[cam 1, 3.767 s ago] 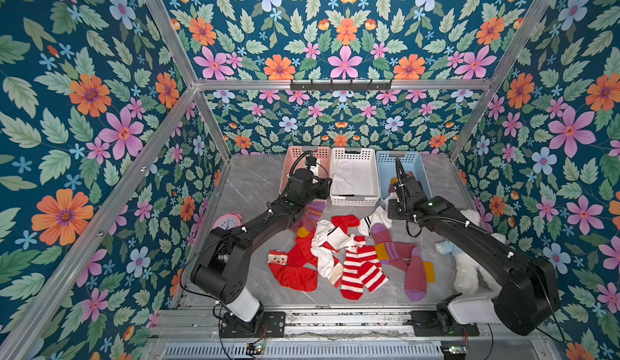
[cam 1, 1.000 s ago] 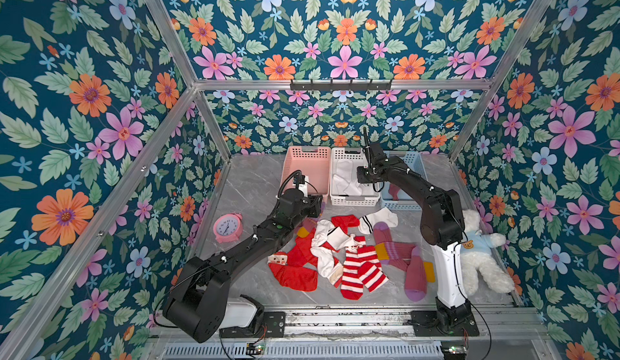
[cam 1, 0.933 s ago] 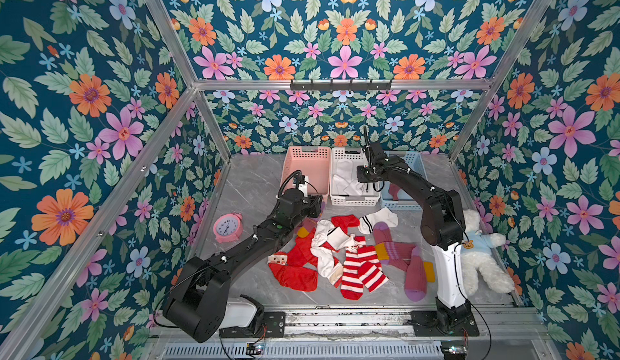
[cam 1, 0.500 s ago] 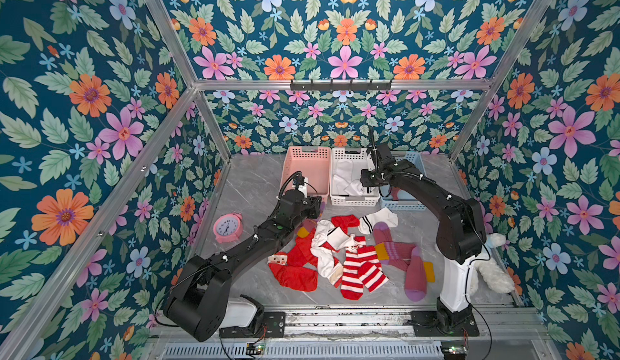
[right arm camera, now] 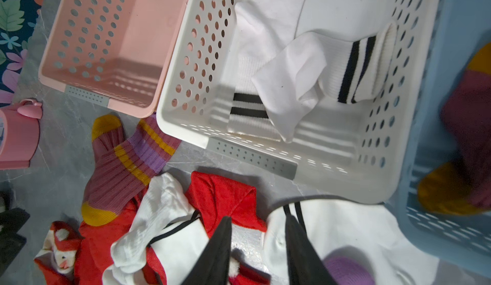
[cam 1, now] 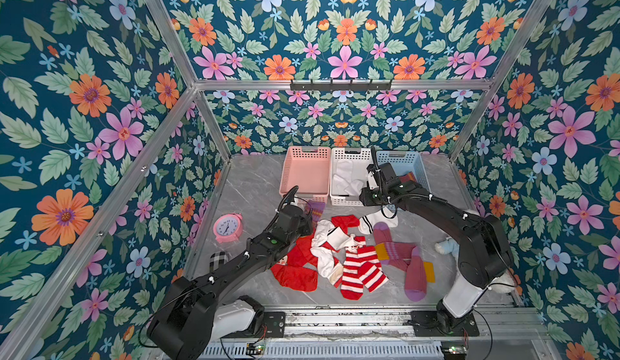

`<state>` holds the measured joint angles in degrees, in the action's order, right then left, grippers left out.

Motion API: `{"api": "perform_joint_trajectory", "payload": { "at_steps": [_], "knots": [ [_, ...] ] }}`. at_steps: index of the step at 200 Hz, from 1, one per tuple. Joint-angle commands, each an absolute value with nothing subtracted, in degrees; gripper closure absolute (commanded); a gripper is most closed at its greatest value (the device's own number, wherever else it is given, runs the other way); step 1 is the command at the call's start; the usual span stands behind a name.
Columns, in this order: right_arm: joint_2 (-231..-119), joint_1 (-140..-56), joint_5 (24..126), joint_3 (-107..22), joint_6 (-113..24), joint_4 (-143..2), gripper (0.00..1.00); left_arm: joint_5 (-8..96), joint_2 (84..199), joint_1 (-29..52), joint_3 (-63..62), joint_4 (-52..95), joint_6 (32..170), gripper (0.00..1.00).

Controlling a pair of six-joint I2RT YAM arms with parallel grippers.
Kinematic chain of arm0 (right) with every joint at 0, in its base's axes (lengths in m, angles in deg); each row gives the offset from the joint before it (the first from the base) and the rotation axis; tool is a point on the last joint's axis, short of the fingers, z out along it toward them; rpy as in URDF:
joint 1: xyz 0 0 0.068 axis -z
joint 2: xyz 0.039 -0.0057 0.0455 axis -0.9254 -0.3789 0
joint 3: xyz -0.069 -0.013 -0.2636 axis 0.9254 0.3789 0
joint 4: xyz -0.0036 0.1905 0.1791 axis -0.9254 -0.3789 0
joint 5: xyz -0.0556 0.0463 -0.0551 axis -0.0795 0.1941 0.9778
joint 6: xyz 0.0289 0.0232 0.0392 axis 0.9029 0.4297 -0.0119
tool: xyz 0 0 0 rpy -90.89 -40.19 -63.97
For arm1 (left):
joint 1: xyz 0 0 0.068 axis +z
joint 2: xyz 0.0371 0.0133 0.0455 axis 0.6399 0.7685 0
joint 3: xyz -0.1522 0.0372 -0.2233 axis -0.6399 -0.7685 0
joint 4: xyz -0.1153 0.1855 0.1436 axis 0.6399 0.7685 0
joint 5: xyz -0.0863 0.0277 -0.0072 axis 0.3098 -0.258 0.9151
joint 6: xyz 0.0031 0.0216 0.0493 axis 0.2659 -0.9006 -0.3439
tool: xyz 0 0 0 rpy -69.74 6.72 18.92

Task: Sort the socks into the basket by color
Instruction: Place the sock in the bin, then pick up the sock at the center of the board.

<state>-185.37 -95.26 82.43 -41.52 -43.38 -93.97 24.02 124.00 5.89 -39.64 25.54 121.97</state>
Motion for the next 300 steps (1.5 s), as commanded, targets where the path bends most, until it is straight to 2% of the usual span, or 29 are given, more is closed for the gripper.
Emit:
{"api": "perform_joint_trajectory", "payload": {
  "at_steps": [1, 75, 164, 200, 221, 246, 300],
  "knots": [
    [-184.15, -95.38, 82.19, -40.4, -42.2, -91.45, 0.64, 16.65, 121.3, 5.68, -40.96, 36.37, 131.12, 0.52],
    [-183.0, -95.57, 81.3, -37.14, -40.78, -89.16, 0.63, 12.28, 112.15, 5.55, -48.81, 48.7, 145.58, 0.54],
    [-183.14, -95.68, 80.67, -35.48, -39.71, -88.05, 0.63, 13.71, 115.89, 5.52, -50.14, 48.52, 146.94, 0.63],
    [-182.57, -95.68, 80.85, -34.69, -39.48, -87.58, 0.64, 15.01, 117.18, 5.5, -50.72, 47.33, 147.14, 0.73],
    [-182.47, -95.68, 81.07, -34.27, -39.47, -87.45, 0.64, 15.54, 117.8, 5.5, -51.08, 46.46, 146.88, 0.88],
    [-182.48, -95.68, 81.4, -33.79, -39.46, -87.44, 0.63, 15.71, 118.04, 5.5, -51.29, 46.09, 146.72, 1.0],
    [-179.7, -95.63, 82.04, -32.63, -39.48, -86.94, 0.63, 15.19, 115.67, 5.51, -47.95, 46.71, 143.55, 1.0]
  ]
}}
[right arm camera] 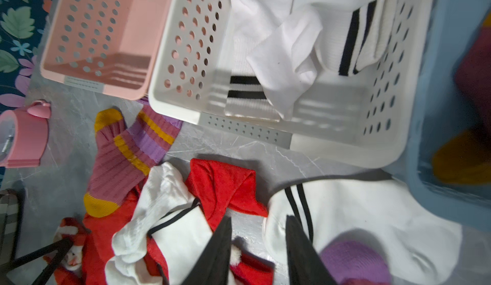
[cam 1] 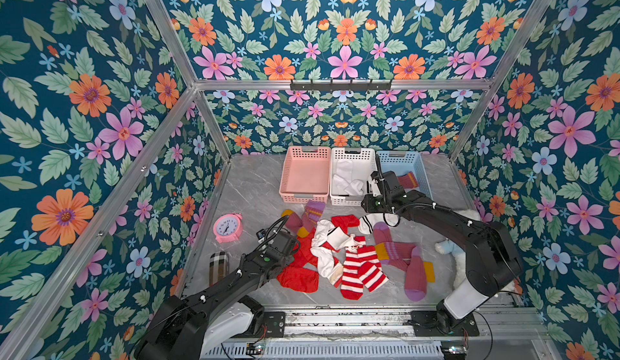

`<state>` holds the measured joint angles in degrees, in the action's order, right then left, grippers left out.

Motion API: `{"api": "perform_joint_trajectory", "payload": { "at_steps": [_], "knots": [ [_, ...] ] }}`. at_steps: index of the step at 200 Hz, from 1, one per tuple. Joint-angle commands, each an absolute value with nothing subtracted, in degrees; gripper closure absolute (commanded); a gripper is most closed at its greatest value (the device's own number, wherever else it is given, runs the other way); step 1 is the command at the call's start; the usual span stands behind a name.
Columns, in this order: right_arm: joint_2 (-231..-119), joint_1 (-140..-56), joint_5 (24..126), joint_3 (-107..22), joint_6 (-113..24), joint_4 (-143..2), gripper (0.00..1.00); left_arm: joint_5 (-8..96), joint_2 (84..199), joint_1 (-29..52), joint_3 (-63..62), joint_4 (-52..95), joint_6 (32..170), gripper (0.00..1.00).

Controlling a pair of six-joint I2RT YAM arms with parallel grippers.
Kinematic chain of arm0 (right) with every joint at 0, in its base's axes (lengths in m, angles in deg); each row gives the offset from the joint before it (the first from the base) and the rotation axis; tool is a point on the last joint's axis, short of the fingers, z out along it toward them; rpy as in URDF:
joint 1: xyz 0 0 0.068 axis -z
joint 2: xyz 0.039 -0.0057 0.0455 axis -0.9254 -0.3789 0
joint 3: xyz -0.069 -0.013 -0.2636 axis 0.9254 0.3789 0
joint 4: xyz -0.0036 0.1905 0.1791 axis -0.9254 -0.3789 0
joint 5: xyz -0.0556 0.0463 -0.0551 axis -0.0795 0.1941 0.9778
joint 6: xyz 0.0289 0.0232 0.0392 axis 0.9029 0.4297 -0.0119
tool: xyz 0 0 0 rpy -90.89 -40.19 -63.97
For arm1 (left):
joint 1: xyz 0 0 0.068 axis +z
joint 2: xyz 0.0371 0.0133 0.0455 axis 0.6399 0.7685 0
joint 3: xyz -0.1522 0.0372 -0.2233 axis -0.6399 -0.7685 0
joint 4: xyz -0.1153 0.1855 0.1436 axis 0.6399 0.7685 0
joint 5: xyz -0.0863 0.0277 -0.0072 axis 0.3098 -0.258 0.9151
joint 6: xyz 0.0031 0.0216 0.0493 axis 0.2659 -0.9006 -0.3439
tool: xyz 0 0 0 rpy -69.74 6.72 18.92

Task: Sort the socks into the basket by color
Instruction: Pick up the sock at the center of the board.

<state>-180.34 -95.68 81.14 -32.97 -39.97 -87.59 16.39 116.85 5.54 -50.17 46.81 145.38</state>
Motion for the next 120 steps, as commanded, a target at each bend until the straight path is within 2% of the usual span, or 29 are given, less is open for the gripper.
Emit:
{"api": "perform_joint_trajectory", "payload": {
  "at_steps": [1, 44, 120],
  "knots": [
    [-179.64, -95.66, 82.06, -32.63, -39.49, -86.93, 0.63, 15.15, 115.6, 5.5, -47.75, 46.78, 143.41, 1.0],
    [-179.14, -95.68, 82.08, -32.35, -39.38, -86.13, 0.63, 10.59, 113.67, 5.5, -37.96, 51.12, 136.33, 1.0],
    [-177.32, -95.66, 82.74, -31.37, -39.58, -85.94, 0.63, 11.56, 116.83, 5.51, -20.77, 50.06, 122.69, 1.0]
  ]
}}
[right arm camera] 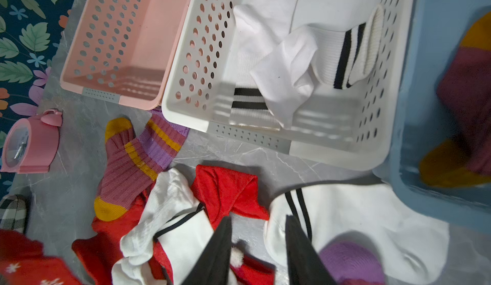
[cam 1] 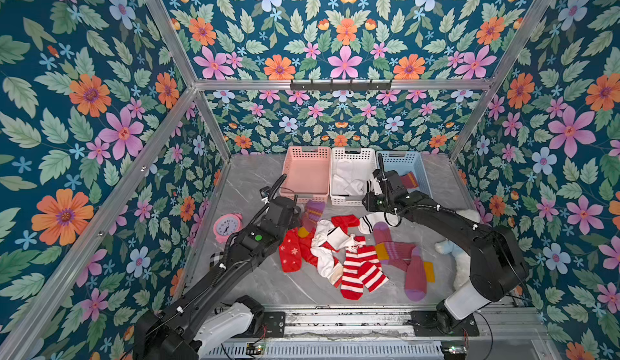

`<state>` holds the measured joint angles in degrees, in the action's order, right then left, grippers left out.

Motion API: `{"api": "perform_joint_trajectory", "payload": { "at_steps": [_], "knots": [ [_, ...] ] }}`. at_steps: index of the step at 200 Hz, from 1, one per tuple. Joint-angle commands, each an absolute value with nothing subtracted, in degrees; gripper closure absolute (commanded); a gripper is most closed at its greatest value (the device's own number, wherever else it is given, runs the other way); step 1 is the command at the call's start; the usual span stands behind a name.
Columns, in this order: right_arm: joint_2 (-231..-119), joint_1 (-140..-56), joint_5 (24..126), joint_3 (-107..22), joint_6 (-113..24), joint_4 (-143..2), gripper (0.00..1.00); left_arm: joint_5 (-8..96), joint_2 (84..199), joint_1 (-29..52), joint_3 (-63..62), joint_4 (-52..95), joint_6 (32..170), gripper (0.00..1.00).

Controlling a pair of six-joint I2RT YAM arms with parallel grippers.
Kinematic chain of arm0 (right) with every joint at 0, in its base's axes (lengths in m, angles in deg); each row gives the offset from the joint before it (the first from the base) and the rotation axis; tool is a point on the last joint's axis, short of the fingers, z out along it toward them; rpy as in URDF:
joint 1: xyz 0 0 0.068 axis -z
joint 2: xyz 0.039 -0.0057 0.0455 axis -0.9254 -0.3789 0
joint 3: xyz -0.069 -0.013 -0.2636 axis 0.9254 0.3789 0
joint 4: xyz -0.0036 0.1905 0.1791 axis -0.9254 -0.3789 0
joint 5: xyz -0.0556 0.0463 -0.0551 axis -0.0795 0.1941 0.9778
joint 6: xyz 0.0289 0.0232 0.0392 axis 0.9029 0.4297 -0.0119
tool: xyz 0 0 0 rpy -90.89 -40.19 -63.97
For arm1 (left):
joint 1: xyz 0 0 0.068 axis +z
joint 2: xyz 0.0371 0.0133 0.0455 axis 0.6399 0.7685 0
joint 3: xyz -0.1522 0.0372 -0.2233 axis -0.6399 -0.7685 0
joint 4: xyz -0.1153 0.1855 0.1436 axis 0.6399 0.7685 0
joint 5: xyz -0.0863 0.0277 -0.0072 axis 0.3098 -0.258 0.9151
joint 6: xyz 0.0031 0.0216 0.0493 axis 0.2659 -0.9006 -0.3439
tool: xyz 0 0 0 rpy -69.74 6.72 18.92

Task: Sort the socks into the basket by color
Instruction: Pick up the sock at the center of the board, then place the sock in the bin.

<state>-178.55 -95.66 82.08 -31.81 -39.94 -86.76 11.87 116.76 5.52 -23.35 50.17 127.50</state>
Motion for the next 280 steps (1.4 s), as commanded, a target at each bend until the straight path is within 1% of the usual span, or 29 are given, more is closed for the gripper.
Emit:
{"api": "perform_joint_trajectory", "payload": {
  "at_steps": [1, 47, 73, 131, 197, 213, 280],
  "knots": [
    [-177.31, -95.63, 82.76, -31.34, -39.58, -85.95, 0.63, 11.67, 116.84, 5.46, -20.67, 49.9, 122.61, 1.0],
    [-174.87, -95.68, 83.65, -29.94, -39.75, -86.4, 0.63, 13.71, 120.74, 5.83, -13.69, 46.23, 117.41, 1.0],
    [-173.22, -95.68, 83.66, -28.37, -39.37, -85.8, 0.63, 12.97, 123.71, 6.84, -11.8, 40.1, 113.41, 1.0],
    [-170.18, -95.64, 82.41, -24.25, -38.16, -85.23, 0.63, 20.19, 130.9, 16.18, -5.36, 32.56, 109.66, 1.0],
    [-166.81, -95.77, 83.14, -20.35, -37.55, -85.3, 0.63, 26.94, 134.77, 21.91, -2.38, 27.52, 108.14, 1.0],
    [-166.27, -95.77, 83.06, -19.58, -37.26, -85.21, 0.63, 28.81, 134.92, 22.29, -2.07, 24.7, 107.29, 1.0],
    [-167.0, -95.9, 82.69, -19.31, -36.3, -84.38, 0.64, 31.46, 140.71, 22.47, 3.66, 23.08, 105.22, 1.0]
  ]
}}
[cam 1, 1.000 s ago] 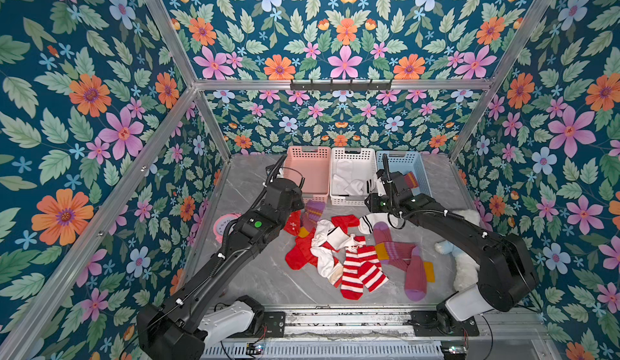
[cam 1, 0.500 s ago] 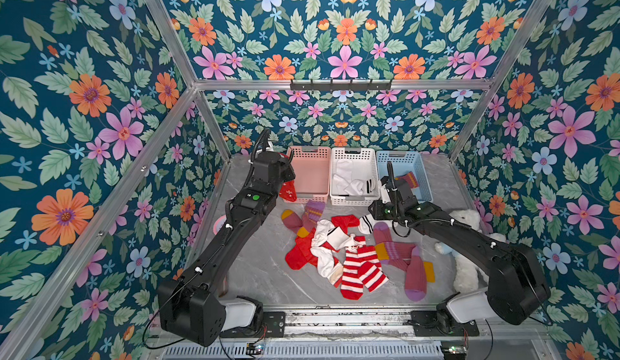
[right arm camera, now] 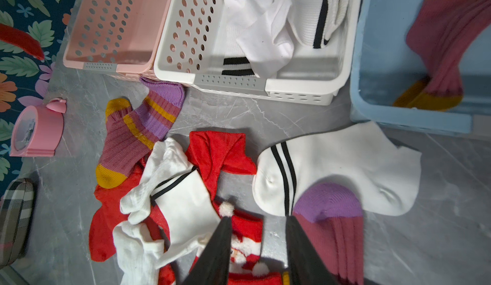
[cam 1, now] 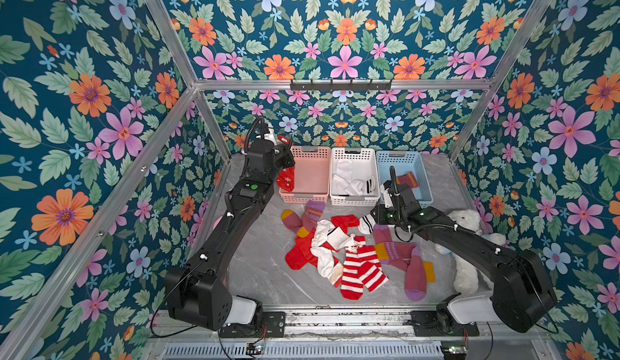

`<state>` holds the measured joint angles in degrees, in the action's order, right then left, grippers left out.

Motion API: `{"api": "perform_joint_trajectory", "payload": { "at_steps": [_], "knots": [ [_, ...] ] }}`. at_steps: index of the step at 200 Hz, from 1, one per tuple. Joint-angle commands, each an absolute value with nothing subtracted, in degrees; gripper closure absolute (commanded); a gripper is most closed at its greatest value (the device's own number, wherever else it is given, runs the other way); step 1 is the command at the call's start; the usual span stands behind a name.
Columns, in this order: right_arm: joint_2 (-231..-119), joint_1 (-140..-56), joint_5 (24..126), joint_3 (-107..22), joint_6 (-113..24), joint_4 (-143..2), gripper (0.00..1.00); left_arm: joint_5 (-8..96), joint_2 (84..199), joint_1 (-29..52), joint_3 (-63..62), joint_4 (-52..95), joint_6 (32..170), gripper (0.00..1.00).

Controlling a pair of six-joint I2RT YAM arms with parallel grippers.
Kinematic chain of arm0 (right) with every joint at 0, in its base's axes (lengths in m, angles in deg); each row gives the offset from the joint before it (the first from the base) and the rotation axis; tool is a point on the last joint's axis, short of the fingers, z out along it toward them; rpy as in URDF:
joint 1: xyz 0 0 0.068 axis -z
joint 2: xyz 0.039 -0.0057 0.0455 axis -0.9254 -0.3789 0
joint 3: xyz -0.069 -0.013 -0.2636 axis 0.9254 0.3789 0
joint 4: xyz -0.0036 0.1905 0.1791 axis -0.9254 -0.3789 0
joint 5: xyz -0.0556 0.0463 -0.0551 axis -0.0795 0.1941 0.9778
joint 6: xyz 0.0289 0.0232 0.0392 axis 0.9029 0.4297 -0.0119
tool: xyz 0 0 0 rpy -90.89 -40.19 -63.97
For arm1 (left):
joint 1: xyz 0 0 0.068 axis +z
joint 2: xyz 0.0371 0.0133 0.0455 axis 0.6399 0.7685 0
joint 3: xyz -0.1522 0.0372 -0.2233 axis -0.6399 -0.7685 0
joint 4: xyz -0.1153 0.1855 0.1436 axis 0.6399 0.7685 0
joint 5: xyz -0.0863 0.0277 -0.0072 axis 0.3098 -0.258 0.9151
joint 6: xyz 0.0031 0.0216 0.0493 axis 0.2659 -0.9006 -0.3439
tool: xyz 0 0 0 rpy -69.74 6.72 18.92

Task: Sort the socks into the basket by color
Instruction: Place the sock in the bin.

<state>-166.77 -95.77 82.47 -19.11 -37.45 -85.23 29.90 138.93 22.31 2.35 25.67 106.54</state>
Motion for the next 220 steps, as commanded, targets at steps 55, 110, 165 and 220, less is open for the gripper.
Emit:
{"api": "perform_joint_trajectory", "payload": {
  "at_steps": [55, 110, 165, 220],
  "knots": [
    [-167.71, -95.92, 83.39, -19.62, -36.32, -85.15, 0.63, 32.05, 146.09, 22.81, 2.83, 17.99, 106.48, 1.0],
    [-167.67, -95.95, 84.41, -19.18, -35.67, -86.3, 0.64, 33.61, 153.25, 22.97, 3.4, 14.1, 108.53, 1.0],
    [-167.23, -95.96, 84.59, -18.43, -35.01, -87.09, 0.64, 35.71, 165.15, 23.85, 8.93, 12.66, 112.06, 1.0],
    [-165.58, -96.12, 85.94, -16.69, -34.31, -88.02, 0.64, 39.55, 177.62, 24.84, 17.63, 11.83, 115.09, 1.0]
  ]
}}
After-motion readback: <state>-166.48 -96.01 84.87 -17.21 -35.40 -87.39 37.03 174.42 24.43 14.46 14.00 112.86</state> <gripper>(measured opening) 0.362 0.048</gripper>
